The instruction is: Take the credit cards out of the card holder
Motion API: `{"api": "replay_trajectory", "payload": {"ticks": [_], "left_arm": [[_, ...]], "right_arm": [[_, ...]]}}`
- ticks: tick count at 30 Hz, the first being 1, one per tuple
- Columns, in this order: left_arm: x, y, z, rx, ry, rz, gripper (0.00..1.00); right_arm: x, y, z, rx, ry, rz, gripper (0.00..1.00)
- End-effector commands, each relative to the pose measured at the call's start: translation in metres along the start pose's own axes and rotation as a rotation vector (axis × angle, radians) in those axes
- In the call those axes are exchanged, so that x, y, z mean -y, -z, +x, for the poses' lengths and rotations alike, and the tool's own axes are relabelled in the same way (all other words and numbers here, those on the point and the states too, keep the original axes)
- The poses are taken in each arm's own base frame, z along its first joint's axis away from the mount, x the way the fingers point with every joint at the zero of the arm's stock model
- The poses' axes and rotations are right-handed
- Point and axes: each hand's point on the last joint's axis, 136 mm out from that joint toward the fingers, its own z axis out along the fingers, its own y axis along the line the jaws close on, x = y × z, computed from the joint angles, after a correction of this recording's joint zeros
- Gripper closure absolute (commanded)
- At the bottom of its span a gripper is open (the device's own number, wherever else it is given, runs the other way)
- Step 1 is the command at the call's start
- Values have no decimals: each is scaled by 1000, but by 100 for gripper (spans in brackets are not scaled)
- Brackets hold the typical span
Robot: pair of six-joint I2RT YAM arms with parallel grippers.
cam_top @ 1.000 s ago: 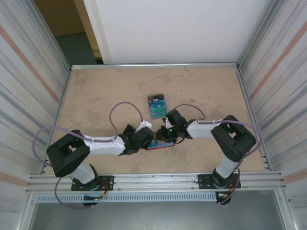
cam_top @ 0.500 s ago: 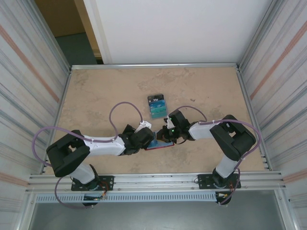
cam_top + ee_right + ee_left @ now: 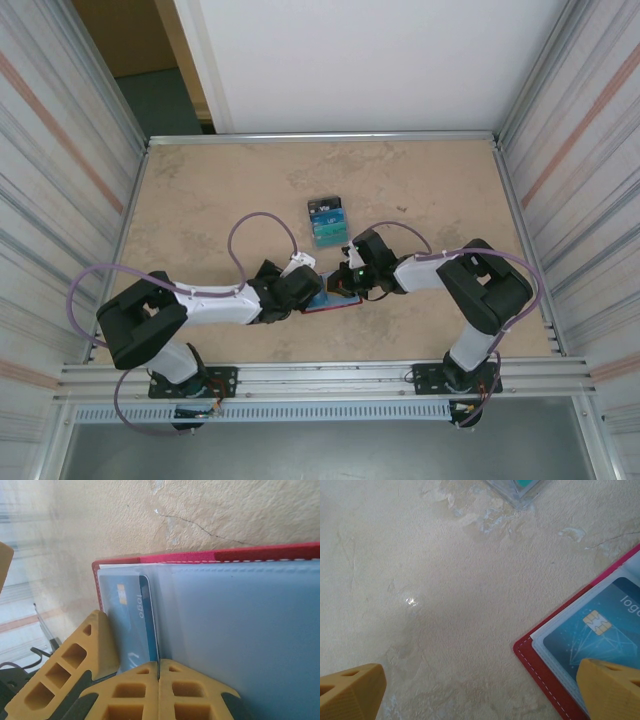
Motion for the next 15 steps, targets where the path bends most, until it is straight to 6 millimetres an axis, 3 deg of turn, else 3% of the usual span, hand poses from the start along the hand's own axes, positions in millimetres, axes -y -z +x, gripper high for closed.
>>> {"api": "replay_trajectory", "payload": {"ticks": [1,15], "left_arm": [[0,1,26,-80,-63,-4,1],[-6,5,22,-60,-58,-9,1]], "right_arm": [[5,8,-1,14,35,53,100],[8,25,-8,74,57,121,100]]}}
